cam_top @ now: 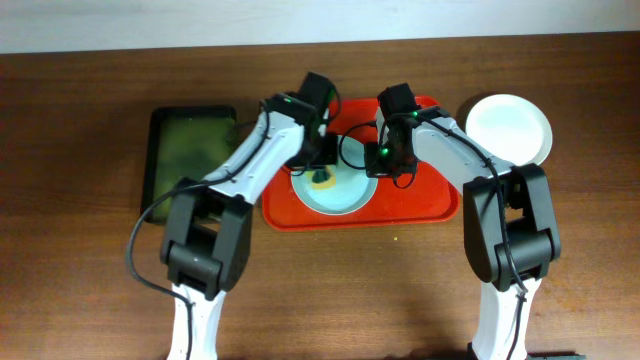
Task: Clean dirty plates on tray and stack at the side
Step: 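Scrub the cream plate with the sponge in the left gripper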
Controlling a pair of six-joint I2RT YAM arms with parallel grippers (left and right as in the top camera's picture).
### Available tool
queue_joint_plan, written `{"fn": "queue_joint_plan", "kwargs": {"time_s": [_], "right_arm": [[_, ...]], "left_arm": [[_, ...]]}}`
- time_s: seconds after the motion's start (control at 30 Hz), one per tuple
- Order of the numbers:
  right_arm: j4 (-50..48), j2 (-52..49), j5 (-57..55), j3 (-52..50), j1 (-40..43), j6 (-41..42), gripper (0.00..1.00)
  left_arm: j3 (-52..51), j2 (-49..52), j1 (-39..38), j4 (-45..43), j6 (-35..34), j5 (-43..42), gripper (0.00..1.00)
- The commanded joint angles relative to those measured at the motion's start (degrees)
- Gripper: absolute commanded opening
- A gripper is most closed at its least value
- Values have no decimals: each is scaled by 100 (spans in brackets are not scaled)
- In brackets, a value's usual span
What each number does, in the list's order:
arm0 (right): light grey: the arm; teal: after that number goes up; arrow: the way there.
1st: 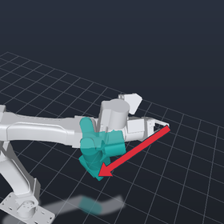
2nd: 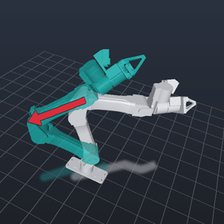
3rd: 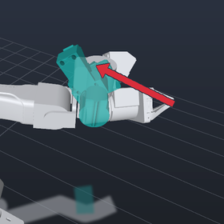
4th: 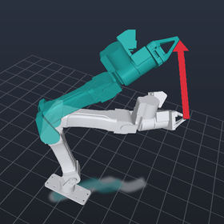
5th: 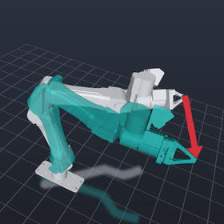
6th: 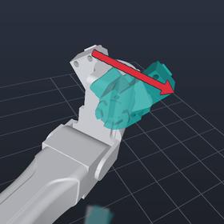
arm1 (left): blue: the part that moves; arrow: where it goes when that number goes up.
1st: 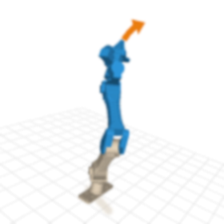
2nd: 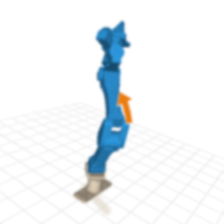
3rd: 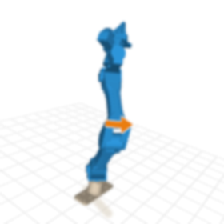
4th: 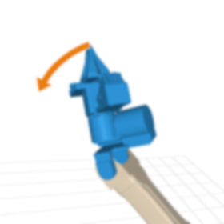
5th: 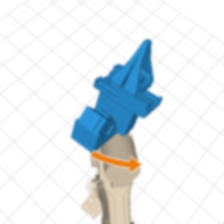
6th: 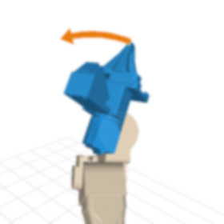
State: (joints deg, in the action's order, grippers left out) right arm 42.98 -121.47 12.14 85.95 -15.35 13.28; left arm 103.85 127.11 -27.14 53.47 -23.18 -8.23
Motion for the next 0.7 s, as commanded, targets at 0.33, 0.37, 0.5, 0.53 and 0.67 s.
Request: {"fn": "queue_joint_plan", "kwargs": {"time_s": [0.33, 0.37, 0.5, 0.53, 0.67], "right_arm": [[2, -179, -52, -118, 4, -81, 4], [2, -179, -52, -118, 4, -81, 4], [-15, -179, -50, -118, 4, -81, 4], [-15, -179, -50, -118, 0, -81, 4], [-15, -179, -24, -118, 0, -81, 4]], "left_arm": [[195, 769, -24, 396, 11, 3952, 0], [315, 702, 22, 470, 9, 3930, 0], [673, 186, 31, 518, 9, 1849, 0], [673, 83, 31, 437, 11, 1008, 0], [586, 369, 15, -11, 11, -98, 0]]}}
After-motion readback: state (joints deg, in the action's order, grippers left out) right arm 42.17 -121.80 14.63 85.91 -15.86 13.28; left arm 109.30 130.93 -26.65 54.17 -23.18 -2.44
